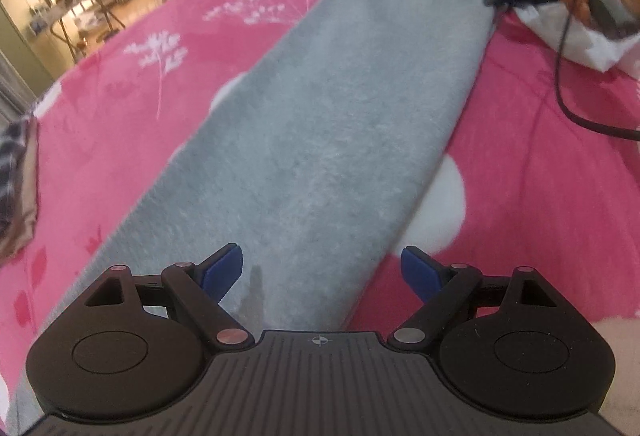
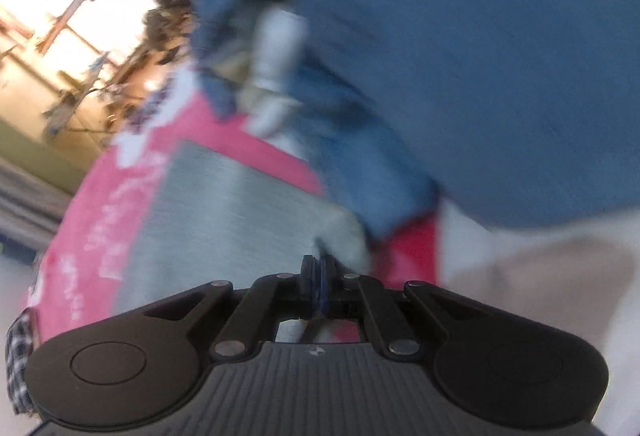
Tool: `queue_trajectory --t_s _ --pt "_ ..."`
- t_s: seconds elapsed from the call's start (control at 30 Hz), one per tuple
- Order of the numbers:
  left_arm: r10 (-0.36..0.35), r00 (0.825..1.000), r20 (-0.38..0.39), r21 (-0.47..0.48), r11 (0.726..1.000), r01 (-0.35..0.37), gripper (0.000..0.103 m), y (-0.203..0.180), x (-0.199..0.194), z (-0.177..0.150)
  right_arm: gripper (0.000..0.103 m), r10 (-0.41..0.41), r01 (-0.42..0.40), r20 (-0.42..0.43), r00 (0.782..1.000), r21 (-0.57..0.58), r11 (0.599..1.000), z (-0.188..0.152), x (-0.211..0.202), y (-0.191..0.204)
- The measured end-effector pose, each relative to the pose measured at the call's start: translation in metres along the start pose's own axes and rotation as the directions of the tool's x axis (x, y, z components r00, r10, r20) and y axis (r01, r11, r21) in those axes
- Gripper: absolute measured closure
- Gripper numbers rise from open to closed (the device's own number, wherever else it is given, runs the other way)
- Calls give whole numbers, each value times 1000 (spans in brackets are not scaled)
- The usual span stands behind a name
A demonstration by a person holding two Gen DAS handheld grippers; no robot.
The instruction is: Fold clothes
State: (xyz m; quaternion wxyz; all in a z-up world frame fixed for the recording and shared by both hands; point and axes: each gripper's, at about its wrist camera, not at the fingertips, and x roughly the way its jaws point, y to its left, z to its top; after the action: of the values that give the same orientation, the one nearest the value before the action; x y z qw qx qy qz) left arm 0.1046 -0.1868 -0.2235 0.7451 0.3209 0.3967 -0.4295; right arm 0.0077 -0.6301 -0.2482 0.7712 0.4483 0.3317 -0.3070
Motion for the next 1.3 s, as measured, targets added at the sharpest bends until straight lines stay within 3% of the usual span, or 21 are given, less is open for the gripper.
queue_trajectory --t_s 0.1,0.2,0.3,0.37,0.47,0.5,0.53,0.6,0.63,0.7,0.8,0.87,0.97,1.07,1.2,1.3 --pt "10 1000 -16 -7 1000 -10 15 5 -4 -4 98 21 -21 30 999 16 1000 -7 -5 -9" --pt "21 999 -30 -50 998 -23 15 19 -16 -12 79 -49 60 123 991 -88 994 -13 -27 7" --pt "51 997 -55 -124 991 -57 15 40 -36 -24 78 -51 103 241 969 -207 973 -22 -51 27" --pt "76 994 -76 -179 980 -89 15 56 -48 -35 78 21 52 202 979 -351 935 -31 -50 48" --pt "135 979 -156 -252 953 -172 15 79 -58 -59 81 107 -16 131 986 -552 833 -51 -39 73" --pt "153 970 -191 -275 940 -202 15 86 -59 -69 81 119 -27 117 986 -588 809 -57 -34 75" --pt "169 959 -229 -297 926 -234 15 93 -59 -79 81 78 6 116 990 -594 805 -58 -25 70" --pt "176 942 -285 -365 889 -276 16 108 -58 -99 85 -75 133 127 989 -551 824 -52 -4 46" --pt "166 942 -291 -403 872 -278 16 113 -60 -107 103 -104 154 125 987 -500 853 -46 -2 29" --pt "145 946 -291 -475 836 -275 16 123 -64 -121 95 -90 152 171 981 -393 907 -36 -21 11" --pt "132 951 -281 -529 805 -268 15 129 -66 -130 92 -48 104 215 975 -256 961 -26 -52 -4" --pt "124 950 -285 -548 792 -268 15 130 -62 -131 75 -14 39 177 984 -135 990 -19 -61 -15" --pt "124 949 -290 -558 784 -273 15 130 -57 -131 66 46 -47 88 995 14 999 -10 -53 -23" --pt "126 949 -290 -562 780 -275 15 129 -55 -132 60 71 -72 16 997 126 989 -2 -31 -20" --pt "120 952 -281 -579 770 -268 15 130 -56 -137 60 -10 19 -54 999 181 983 9 -7 -12" --pt "118 954 -277 -587 765 -265 15 130 -55 -139 76 -39 47 -46 998 175 984 18 -1 -8"
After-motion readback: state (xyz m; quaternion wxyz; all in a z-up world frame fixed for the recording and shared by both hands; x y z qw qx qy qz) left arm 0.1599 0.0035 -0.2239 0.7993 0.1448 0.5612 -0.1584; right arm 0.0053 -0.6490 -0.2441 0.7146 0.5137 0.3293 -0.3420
